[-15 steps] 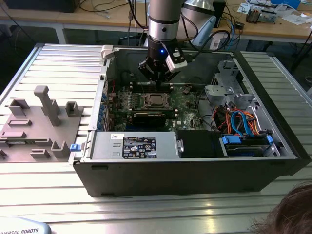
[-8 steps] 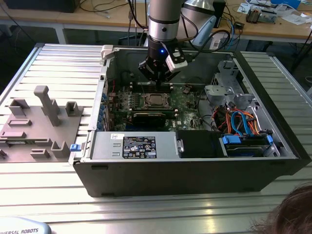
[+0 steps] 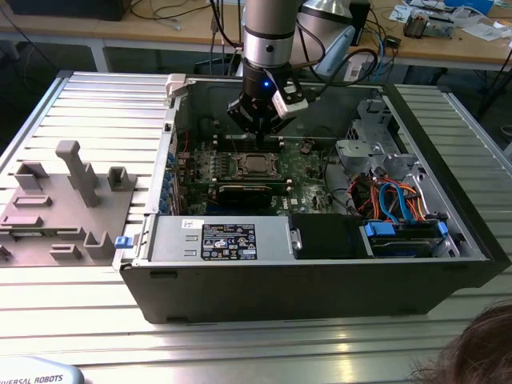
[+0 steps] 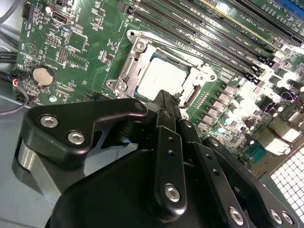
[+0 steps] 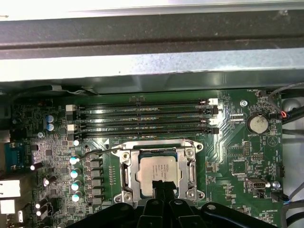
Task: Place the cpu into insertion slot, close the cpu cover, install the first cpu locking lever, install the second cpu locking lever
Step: 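Install the first cpu locking lever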
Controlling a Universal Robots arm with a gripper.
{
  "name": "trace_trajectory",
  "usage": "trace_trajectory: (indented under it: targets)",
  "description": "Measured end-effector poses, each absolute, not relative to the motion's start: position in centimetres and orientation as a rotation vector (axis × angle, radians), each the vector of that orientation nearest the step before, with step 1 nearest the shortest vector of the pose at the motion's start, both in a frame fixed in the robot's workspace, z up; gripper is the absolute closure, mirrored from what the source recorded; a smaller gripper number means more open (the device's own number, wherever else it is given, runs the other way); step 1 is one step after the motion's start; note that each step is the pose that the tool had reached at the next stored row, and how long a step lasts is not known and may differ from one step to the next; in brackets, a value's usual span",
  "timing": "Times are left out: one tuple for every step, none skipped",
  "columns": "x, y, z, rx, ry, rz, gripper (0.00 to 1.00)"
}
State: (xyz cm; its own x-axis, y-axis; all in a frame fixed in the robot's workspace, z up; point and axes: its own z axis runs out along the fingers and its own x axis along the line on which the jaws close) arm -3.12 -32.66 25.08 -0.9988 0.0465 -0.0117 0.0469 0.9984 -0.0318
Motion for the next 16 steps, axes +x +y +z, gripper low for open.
trace_trajectory:
  targets:
    - [-3.12, -32.66, 25.08, 0.072, 3.129, -0.05, 0.89]
    - [-3.12, -32.66, 25.08, 0.071, 3.129, -0.05, 0.89]
    - [-3.12, -32.66, 25.08, 0.07, 3.129, -0.05, 0.89]
    - [-3.12, -32.66, 25.08, 0.069, 3.129, -0.05, 0.89]
    - [-3.12, -32.66, 25.08, 0.068, 3.129, -0.05, 0.89]
    - [-3.12, -32.66, 25.08, 0.068, 3.129, -0.05, 0.89]
    - [-3.12, -32.66, 25.08, 0.067, 3.129, -0.05, 0.89]
    - [-3.13, -32.66, 25.08, 0.066, 3.129, -0.05, 0.89]
    - [-3.12, -32.66, 25.08, 0.064, 3.129, -0.05, 0.89]
    - [-3.13, -32.66, 25.08, 0.063, 3.129, -0.05, 0.89]
    - [-3.12, -32.66, 25.08, 0.063, 3.129, -0.05, 0.89]
    - [-3.12, -32.66, 25.08, 0.061, 3.129, -0.05, 0.89]
    - [-3.13, -32.66, 25.08, 0.06, 3.13, -0.05, 0.89]
    - [-3.12, -32.66, 25.08, 0.059, 3.13, -0.05, 0.89]
    - [-3.12, -32.66, 25.08, 0.058, 3.13, -0.05, 0.89]
    - [-3.12, -32.66, 25.08, 0.057, 3.13, -0.05, 0.89]
